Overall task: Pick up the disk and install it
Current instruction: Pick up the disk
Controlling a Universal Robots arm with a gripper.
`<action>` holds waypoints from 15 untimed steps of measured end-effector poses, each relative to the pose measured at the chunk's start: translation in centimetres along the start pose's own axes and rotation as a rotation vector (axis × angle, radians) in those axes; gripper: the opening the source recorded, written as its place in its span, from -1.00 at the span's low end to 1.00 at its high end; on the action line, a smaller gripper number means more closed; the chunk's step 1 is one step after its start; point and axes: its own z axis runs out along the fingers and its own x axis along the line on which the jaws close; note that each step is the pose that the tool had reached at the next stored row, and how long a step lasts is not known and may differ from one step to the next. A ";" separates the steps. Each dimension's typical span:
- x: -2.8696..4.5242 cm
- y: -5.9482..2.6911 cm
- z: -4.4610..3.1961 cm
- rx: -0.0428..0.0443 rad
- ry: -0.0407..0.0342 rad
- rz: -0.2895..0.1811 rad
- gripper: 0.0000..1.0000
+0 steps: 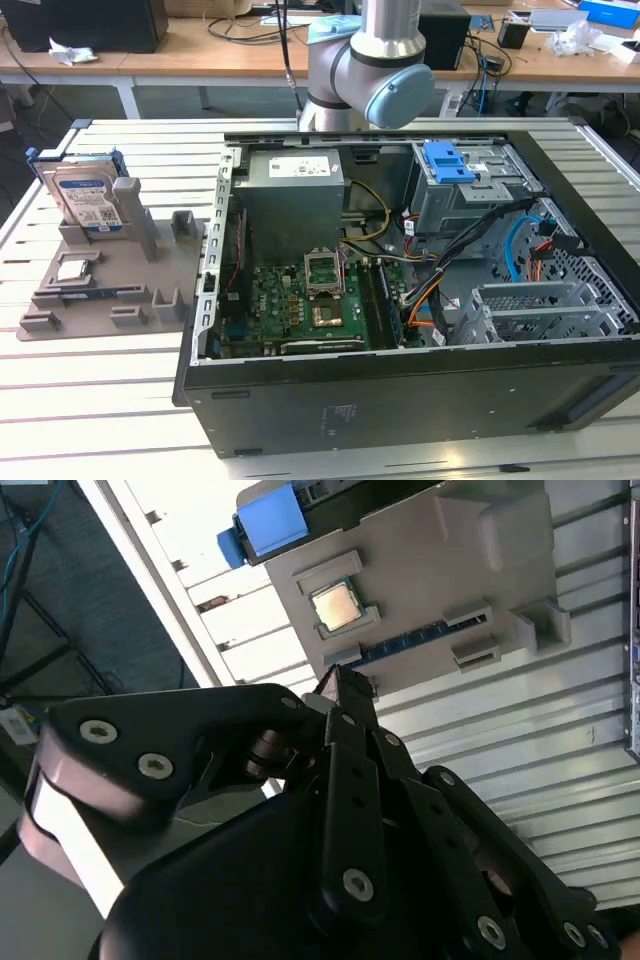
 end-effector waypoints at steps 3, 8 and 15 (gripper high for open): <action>0.00 0.00 0.00 0.0008 -0.0017 0.037 -0.79; 0.00 0.00 0.00 0.0022 -0.0044 0.098 -0.79; 0.00 0.00 0.00 0.0034 -0.0069 0.151 -0.79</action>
